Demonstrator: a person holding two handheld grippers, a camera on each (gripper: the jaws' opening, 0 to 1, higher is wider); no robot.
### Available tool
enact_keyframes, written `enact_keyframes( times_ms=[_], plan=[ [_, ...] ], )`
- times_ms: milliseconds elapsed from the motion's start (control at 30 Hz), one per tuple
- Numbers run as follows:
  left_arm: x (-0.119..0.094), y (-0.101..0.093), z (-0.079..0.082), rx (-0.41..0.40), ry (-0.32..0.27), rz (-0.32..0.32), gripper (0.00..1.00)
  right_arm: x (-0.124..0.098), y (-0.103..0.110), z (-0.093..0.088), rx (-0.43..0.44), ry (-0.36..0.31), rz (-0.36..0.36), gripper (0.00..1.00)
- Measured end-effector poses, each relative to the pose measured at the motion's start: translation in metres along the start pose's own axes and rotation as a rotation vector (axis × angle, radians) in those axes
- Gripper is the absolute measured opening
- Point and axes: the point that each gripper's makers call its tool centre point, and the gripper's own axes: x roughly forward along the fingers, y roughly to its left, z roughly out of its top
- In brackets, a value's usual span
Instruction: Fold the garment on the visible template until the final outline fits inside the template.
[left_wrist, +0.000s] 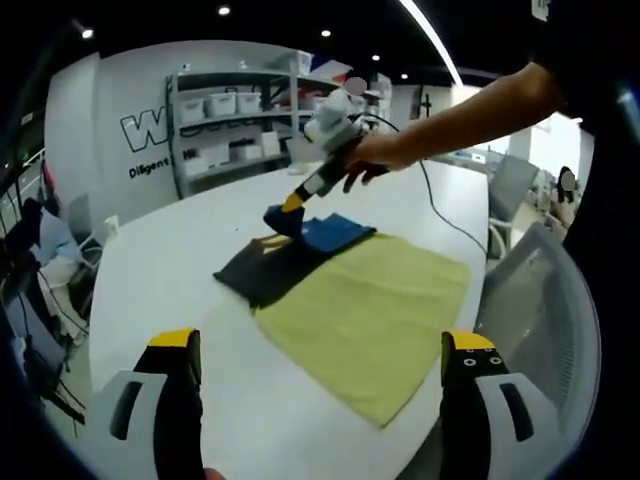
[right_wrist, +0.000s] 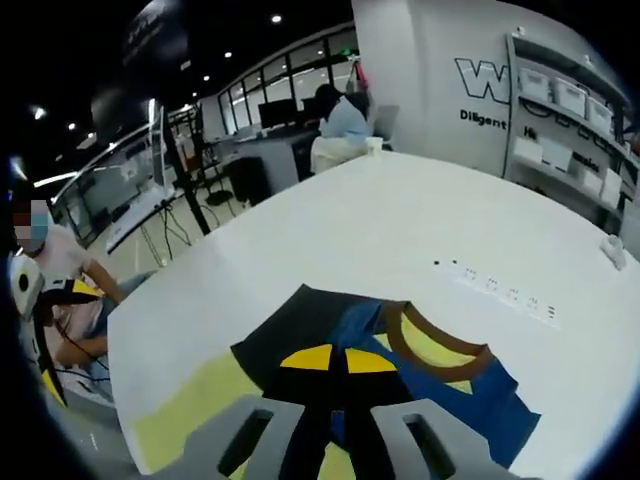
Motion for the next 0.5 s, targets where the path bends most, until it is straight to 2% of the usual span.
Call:
enact_keyframes(
  times_ms=[500],
  plan=[
    [-0.002,0.003,-0.007,-0.023,0.01,0.007,0.96,0.029,0.017,-0.015,0.027,0.034,0.03,0.0]
  ],
)
